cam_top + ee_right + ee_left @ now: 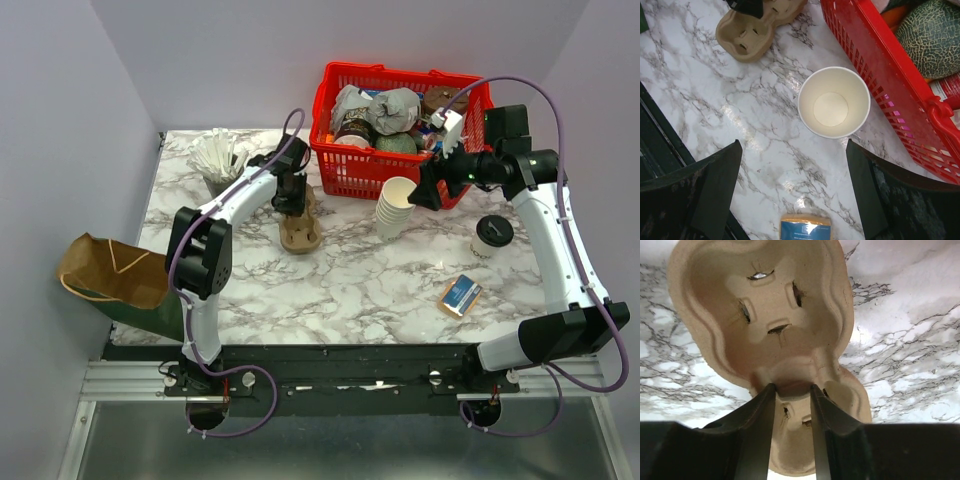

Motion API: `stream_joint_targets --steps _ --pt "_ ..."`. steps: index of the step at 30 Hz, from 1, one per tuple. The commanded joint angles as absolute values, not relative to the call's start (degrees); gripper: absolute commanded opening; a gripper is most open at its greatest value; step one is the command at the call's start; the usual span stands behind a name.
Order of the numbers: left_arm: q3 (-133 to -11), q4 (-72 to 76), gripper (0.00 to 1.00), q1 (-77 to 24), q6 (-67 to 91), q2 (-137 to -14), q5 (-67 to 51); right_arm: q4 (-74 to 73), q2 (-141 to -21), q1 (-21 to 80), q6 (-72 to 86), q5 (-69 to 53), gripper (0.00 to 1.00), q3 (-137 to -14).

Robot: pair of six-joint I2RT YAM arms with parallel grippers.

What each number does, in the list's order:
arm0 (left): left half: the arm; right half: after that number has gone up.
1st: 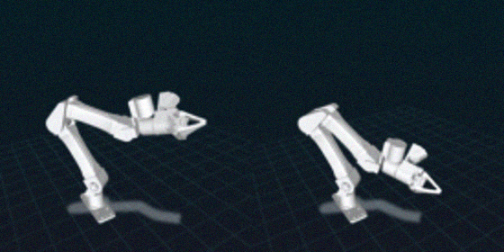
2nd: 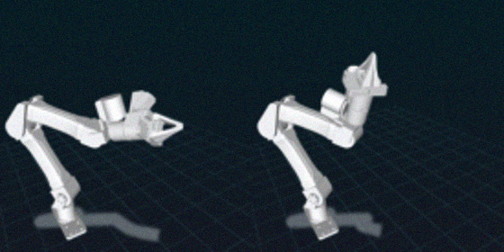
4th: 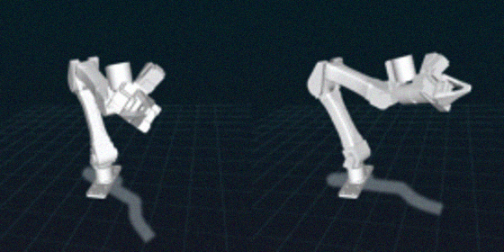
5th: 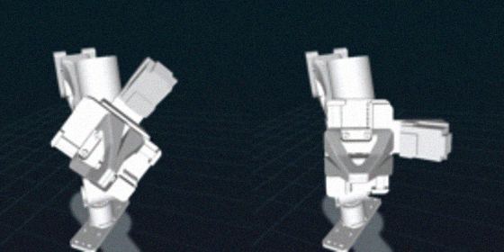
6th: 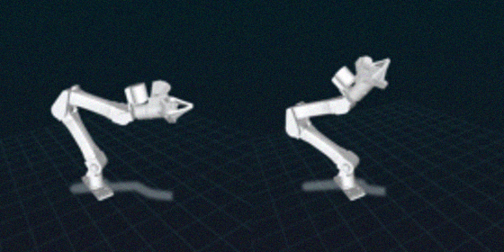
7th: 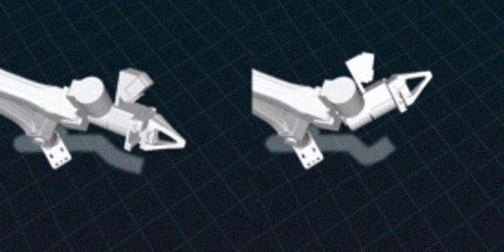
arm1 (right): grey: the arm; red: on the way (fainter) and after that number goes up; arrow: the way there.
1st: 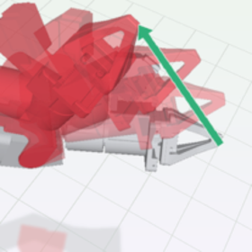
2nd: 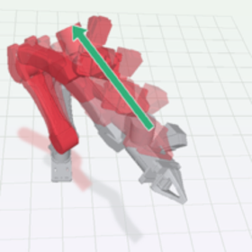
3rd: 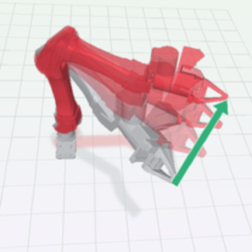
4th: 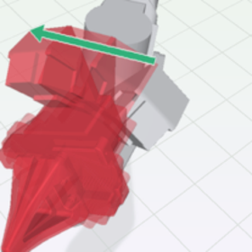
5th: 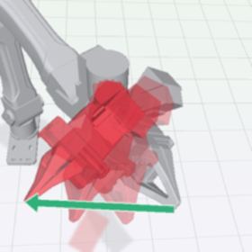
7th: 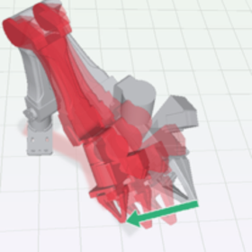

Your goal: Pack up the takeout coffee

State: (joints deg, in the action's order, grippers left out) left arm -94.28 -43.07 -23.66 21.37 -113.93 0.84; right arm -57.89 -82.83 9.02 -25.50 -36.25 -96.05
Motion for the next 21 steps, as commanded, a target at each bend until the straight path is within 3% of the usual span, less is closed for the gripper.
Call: stream_joint_targets --steps 1,9,11,12,13,18,21 --pt "-97.7 -43.9 0.00 -22.3 15.3 -111.7 0.7 -57.0 -82.0 9.2 -25.8 -35.2 0.93 -94.9" --pt "-99.9 -46.9 0.00 -19.9 10.0 -108.1 -2.7 -57.0 -82.4 9.2 -25.7 -35.2 0.93 -95.6" --pt "-99.0 -45.7 0.02 -19.0 12.5 -107.7 -8.9 -57.0 -82.5 9.2 -25.6 -35.3 0.93 -95.5" --pt "-97.1 -45.1 0.29 -18.8 13.7 -107.2 -11.1 -57.0 -82.8 9.2 -25.6 -35.6 0.93 -95.8" --pt "-96.2 -44.7 0.37 -18.9 14.9 -106.5 -12.1 -57.1 -82.9 9.2 -25.5 -35.7 0.93 -95.9" --pt "-92.9 -43.9 0.57 -18.6 15.1 -105.8 -12.0 -57.6 -83.1 9.4 -26.5 -36.6 0.93 -96.7" --pt "-92.3 -43.9 0.63 -18.4 11.7 -103.7 -12.0 -57.7 -82.5 11.7 -27.8 -35.6 0.93 -97.0"
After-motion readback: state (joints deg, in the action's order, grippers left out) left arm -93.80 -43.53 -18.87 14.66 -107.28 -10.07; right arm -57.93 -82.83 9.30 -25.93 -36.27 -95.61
